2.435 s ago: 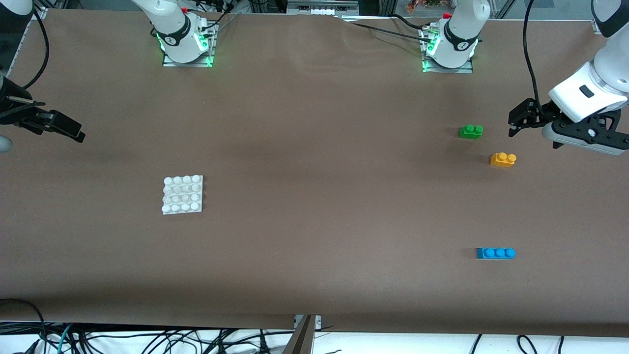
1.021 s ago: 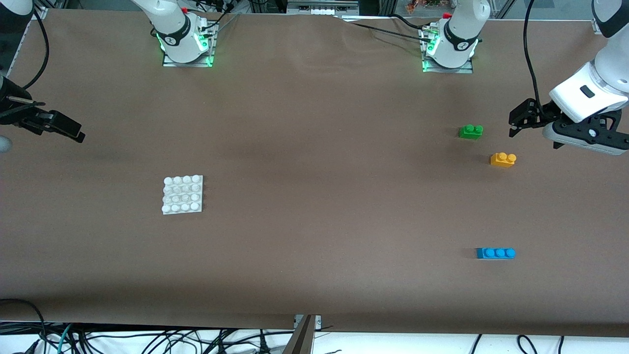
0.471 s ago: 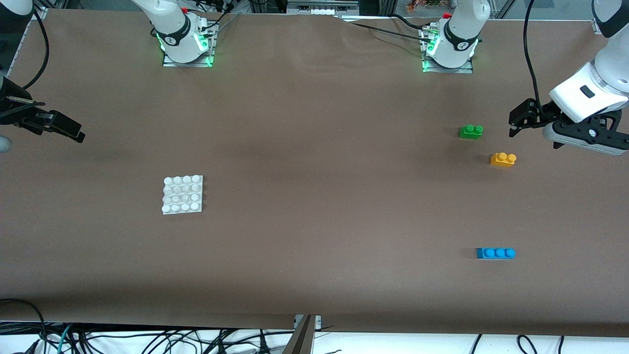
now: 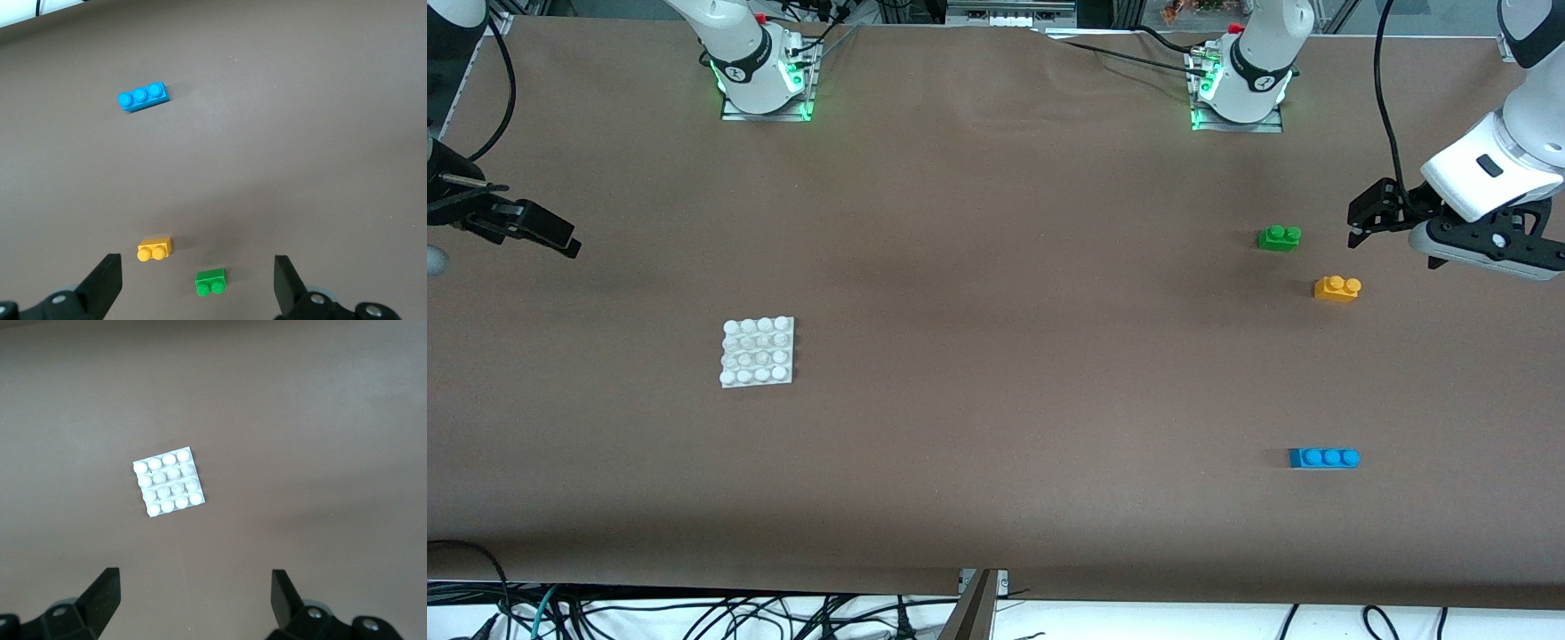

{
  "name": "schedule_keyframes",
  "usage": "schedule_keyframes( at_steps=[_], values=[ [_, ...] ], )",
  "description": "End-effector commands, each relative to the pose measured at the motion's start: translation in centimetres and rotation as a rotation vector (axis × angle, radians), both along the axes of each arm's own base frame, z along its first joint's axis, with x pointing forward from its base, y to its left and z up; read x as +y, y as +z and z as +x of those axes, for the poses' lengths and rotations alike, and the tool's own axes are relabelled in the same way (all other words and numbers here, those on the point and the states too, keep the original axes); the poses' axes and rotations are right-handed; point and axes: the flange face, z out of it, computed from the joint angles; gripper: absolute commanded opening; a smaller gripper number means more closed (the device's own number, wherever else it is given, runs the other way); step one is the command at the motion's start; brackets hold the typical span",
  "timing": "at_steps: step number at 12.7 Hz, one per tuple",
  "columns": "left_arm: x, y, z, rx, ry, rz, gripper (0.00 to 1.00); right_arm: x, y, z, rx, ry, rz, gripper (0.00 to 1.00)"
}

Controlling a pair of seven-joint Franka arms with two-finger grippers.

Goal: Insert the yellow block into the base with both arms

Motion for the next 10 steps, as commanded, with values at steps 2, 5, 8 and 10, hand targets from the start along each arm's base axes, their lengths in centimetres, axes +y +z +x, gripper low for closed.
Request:
schedule_keyframes(
  at_steps=[2, 5, 8, 10],
  values=[
    [0.05, 0.25, -0.12, -0.001, 0.002, -0.009, 1.00, 0.15, 0.26, -0.38, -0.004, -0.007, -0.012, 1.00],
    [-0.03, 0.24, -0.14, 0.000, 0.000, -0.009, 1.00, 0.15, 0.18, -0.34, -0.002, -0.007, -0.012, 1.00],
    [-0.03, 0.24, -0.14, 0.000, 0.000, -0.009, 1.00, 0.15, 0.26, -0.38, -0.004, -0.009, -0.012, 1.00],
    [-0.03, 0.31, -0.20, 0.000, 0.000, -0.009, 1.00, -0.19, 0.04, -0.22, -0.004, -0.016, -0.003, 1.00]
  ],
)
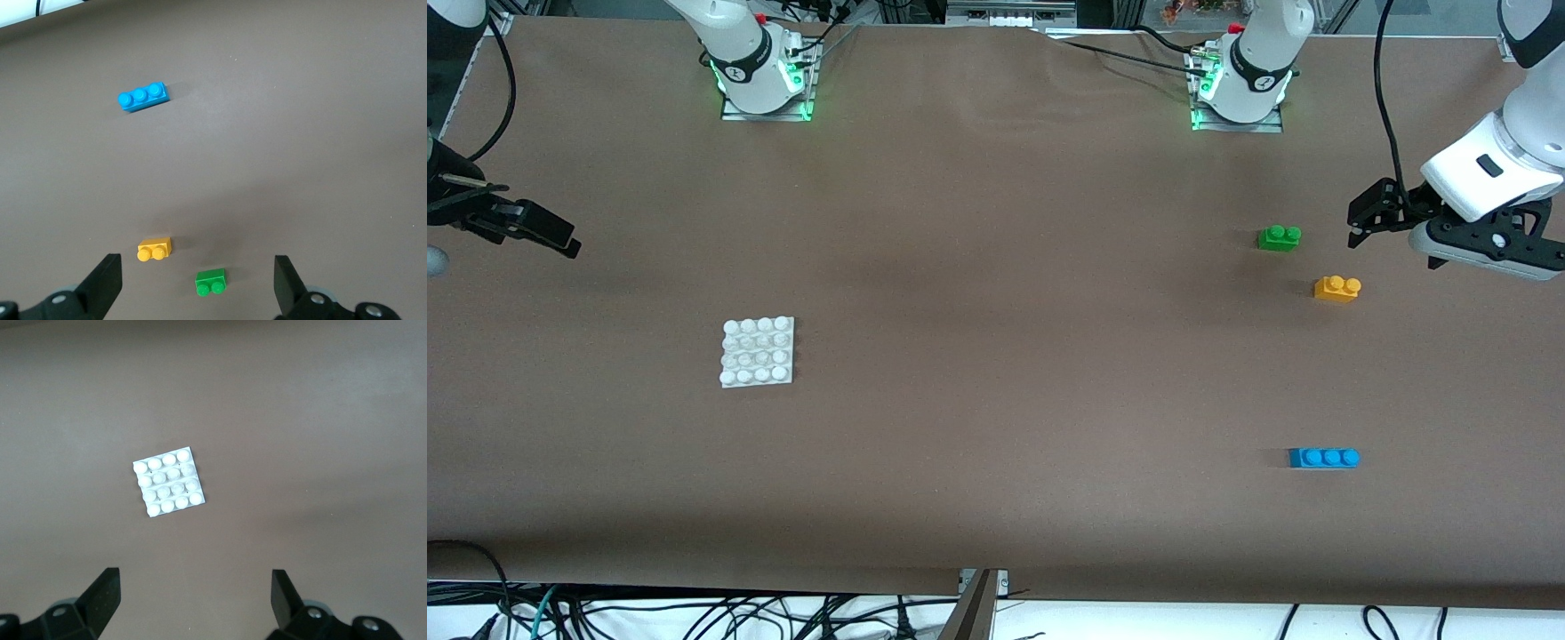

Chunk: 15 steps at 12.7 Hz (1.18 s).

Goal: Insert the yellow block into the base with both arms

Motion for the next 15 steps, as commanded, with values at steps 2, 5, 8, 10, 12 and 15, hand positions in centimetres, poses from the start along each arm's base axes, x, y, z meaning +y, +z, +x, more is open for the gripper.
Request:
schedule_keyframes(
  at_steps=[2, 5, 8, 10, 12, 15],
  values=[
    [0.1, 0.3, -0.2, 0.003, 0.002, -0.008, 1.00, 0.2, -0.5, 0.0, 0.008, -0.006, -0.012, 1.00],
    [0.1, 0.3, -0.2, 0.003, 0.002, -0.008, 1.00, 2.4, -4.9, 2.0, 0.076, 0.078, -0.053, 1.00],
    [0.1, 0.3, -0.2, 0.003, 0.002, -0.008, 1.00, 4.3, -10.3, 4.3, 0.112, 0.118, -0.061, 1.00],
    [0.1, 0.3, -0.2, 0.003, 0.002, -0.008, 1.00, 4.0, -15.9, 6.0, 0.124, 0.121, -0.055, 1.00],
    [0.1, 0.3, -0.2, 0.003, 0.002, -0.008, 1.00, 3.8, -21.5, 5.5, 0.064, 0.125, -0.049, 1.00],
    [0.1, 0.3, -0.2, 0.005, 0.002, -0.008, 1.00, 3.6, -27.9, 3.8, -0.035, 0.141, -0.039, 1.00]
  ],
)
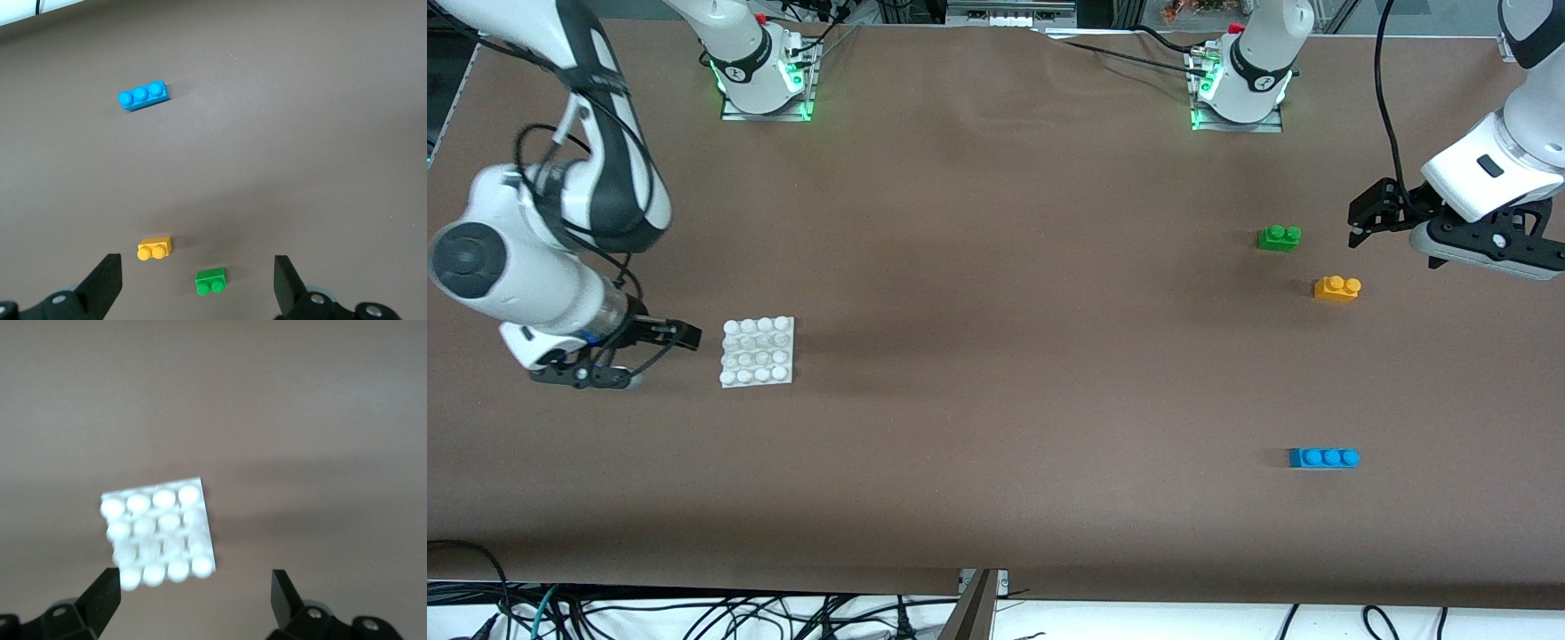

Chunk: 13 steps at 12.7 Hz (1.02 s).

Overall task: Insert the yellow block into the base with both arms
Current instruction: 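Lower the right gripper onto the white base plate and grasp its edge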

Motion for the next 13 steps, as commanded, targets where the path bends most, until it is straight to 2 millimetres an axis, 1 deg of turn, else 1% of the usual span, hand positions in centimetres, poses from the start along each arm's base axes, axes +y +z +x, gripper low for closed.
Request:
schedule_keyframes(
  at_steps=[1, 2, 4, 5, 7, 9, 10, 13],
  values=[
    [0.1, 0.3, -0.2, 0.000, 0.000, -0.009, 1.00, -0.5, -4.0, -2.4, -0.059, 0.032, 0.008, 1.00],
    [0.1, 0.3, -0.2, 0.002, 0.000, -0.009, 1.00, -0.8, -5.7, -2.8, -0.062, 0.055, 0.010, 1.00],
    [0.1, 0.2, -0.2, 0.003, -0.001, -0.009, 1.00, -2.4, -7.4, -3.2, -0.055, 0.102, 0.013, 1.00],
    [0.1, 0.3, -0.2, 0.002, 0.000, -0.009, 1.00, -3.4, -8.0, -3.3, -0.045, 0.096, 0.036, 1.00],
    [0.1, 0.3, -0.2, 0.000, 0.000, -0.009, 1.00, -3.9, -10.1, -3.6, -0.019, 0.091, 0.118, 1.00],
    [0.1, 0.3, -0.2, 0.002, 0.002, -0.009, 1.00, -3.8, -10.9, -3.5, -0.014, 0.050, 0.187, 1.00],
    [0.1, 0.3, -0.2, 0.002, 0.002, -0.009, 1.00, -3.6, -11.0, -3.5, -0.012, 0.048, 0.196, 1.00],
    [0.1, 0.3, -0.2, 0.002, 0.002, -0.009, 1.00, -3.1, -12.4, -3.5, 0.006, 0.086, 0.198, 1.00]
  ],
)
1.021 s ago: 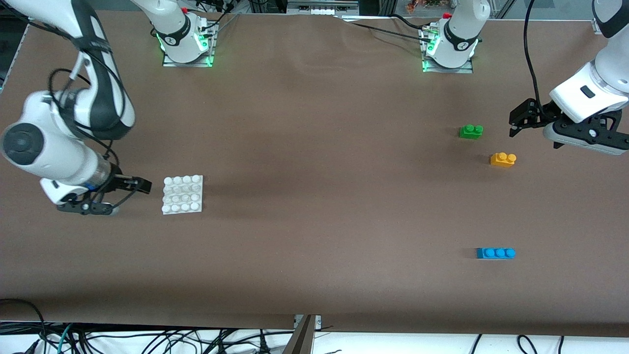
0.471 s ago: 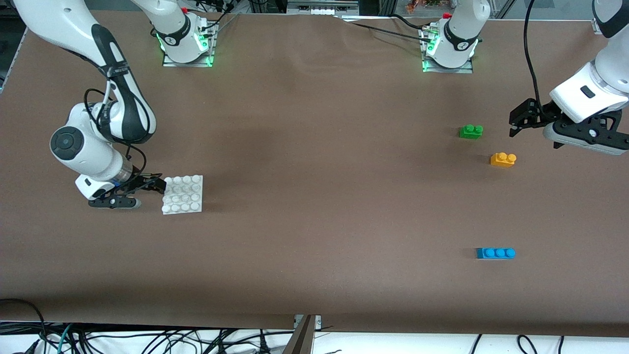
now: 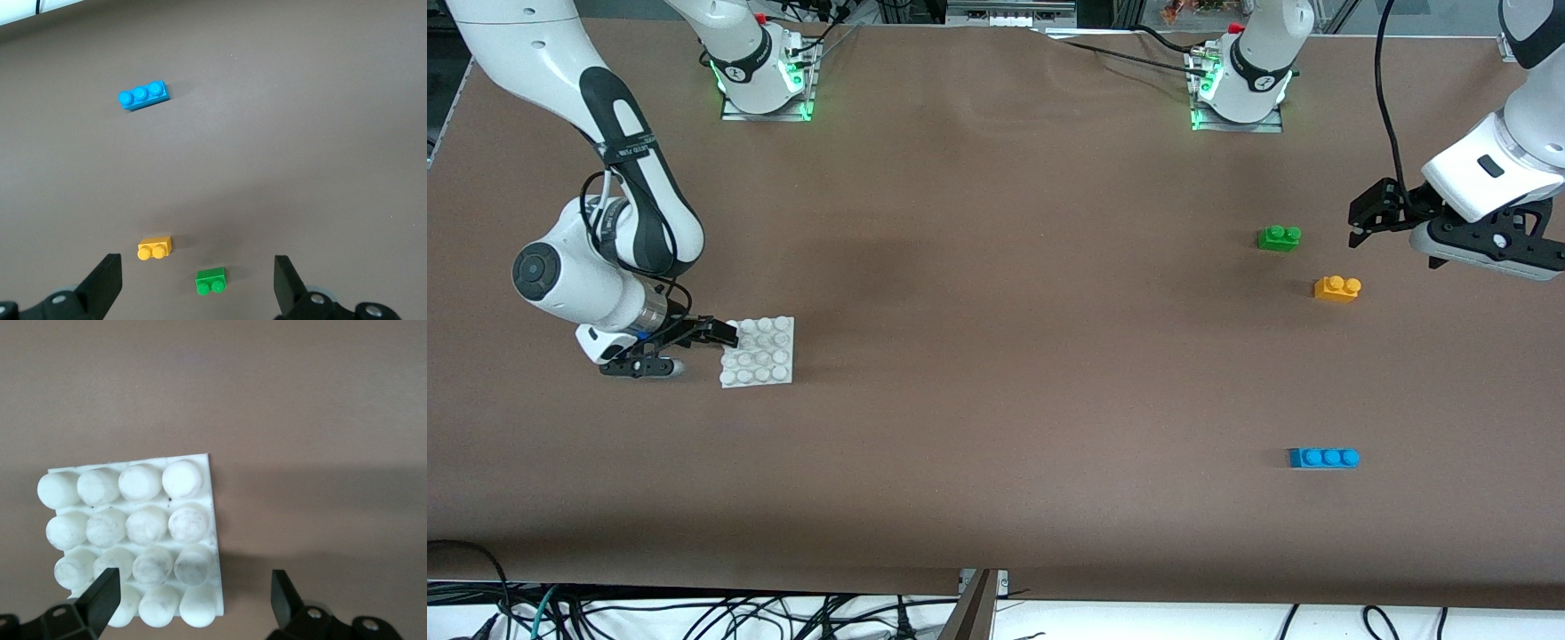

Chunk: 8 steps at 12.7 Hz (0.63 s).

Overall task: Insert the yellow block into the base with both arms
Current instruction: 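Lower the right gripper onto the white base plate and grasp its edge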

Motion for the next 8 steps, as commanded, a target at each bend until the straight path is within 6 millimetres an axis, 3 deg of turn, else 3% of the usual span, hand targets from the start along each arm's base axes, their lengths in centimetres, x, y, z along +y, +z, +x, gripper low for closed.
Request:
schedule_keyframes(
  at_steps=[1, 8],
  values=[
    [0.1, 0.3, -0.2, 0.001, 0.000, -0.009, 1.00, 0.4, -0.9, 0.3, -0.003, 0.022, 0.022, 1.00],
    [0.1, 0.3, -0.2, 0.001, 0.000, -0.009, 1.00, 1.2, -2.3, 1.6, -0.001, 0.035, 0.022, 1.00]
  ],
)
